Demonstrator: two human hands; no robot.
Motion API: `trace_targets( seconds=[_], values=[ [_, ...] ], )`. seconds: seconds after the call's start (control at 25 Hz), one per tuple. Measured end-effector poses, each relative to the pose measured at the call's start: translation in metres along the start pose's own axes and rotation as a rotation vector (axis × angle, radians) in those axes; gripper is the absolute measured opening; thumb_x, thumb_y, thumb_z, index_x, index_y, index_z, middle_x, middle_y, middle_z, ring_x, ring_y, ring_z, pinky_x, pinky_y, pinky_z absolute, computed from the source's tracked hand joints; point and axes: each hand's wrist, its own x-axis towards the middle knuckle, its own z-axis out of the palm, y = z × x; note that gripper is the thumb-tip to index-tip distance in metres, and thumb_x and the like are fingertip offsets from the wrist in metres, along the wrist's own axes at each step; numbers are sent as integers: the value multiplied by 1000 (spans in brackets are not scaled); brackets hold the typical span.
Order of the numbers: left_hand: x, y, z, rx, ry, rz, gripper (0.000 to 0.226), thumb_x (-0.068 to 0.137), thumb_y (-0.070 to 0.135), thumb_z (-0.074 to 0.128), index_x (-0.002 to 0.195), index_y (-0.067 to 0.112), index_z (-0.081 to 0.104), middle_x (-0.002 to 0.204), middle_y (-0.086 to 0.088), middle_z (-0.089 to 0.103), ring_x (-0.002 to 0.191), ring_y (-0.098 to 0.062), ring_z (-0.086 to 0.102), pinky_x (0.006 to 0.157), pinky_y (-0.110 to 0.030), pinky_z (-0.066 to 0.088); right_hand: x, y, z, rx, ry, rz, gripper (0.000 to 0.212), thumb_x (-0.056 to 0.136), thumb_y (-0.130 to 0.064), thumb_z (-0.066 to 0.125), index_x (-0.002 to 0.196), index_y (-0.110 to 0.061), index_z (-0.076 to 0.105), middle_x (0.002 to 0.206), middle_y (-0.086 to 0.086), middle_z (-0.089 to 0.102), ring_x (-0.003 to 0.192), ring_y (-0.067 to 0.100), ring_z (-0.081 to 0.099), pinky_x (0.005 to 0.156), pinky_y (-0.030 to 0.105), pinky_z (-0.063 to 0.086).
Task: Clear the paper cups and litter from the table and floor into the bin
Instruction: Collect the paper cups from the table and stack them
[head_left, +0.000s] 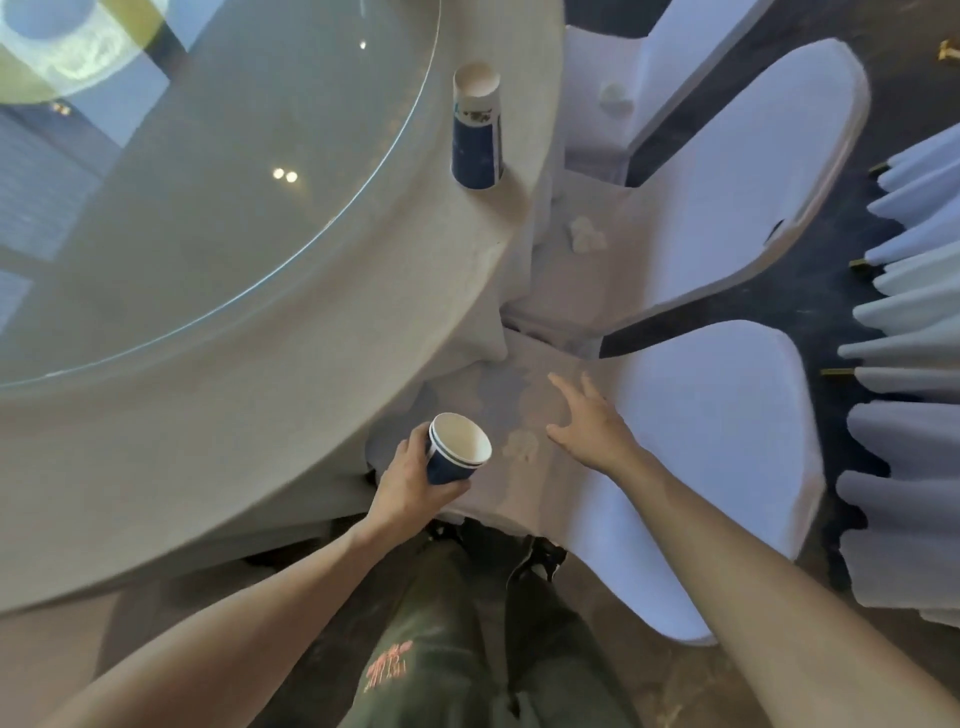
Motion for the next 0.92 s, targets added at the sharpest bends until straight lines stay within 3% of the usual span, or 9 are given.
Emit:
trace_targets(
  seconds=[0.16,0.4,0.52,0.64,0.8,0.92],
  values=[
    [32,-24,28,-4,-35,-48,91,77,37,89,151,28,36,146,0,53,134,-21,55,107,-38,51,51,21,48,-492,-104,-234,81,94,-36,66,161,-35,19,171,12,2,154,47,7,120,62,26],
    [89,-61,73,-50,-43,-86,96,74,39,91,151,33,34,148,2,52,136,-22,54,111,-45,51,112,28,135,-519,-281,-182,85,97,-9,59,162,-39,13,171,10,-15,156,46,-6,121,63,17],
    [113,-74,92,-79,-35,-112,97,74,40,91,151,35,34,149,5,51,136,-18,53,110,-38,50,129,40,172,-628,-302,-254,82,100,4,46,164,-33,9,170,13,-18,153,50,11,116,56,33],
    [121,-83,103,-103,-71,-119,93,75,35,91,151,32,37,145,5,53,134,-18,54,110,-43,53,135,63,197,-697,-354,-256,61,104,-5,44,160,-23,26,170,17,3,139,46,39,103,48,46],
    [117,-81,100,-91,-100,-139,95,72,36,92,149,37,36,141,9,53,132,-13,55,108,-42,55,122,74,195,-794,-479,-224,41,106,-6,44,147,-9,47,153,13,38,137,35,45,108,42,43],
    [105,-68,93,-58,-115,-117,93,72,38,91,147,37,37,139,10,55,130,-13,56,105,-37,56,112,67,165,-450,-425,-87,32,101,-4,45,131,-9,56,133,14,52,118,33,58,89,39,50]
  ],
)
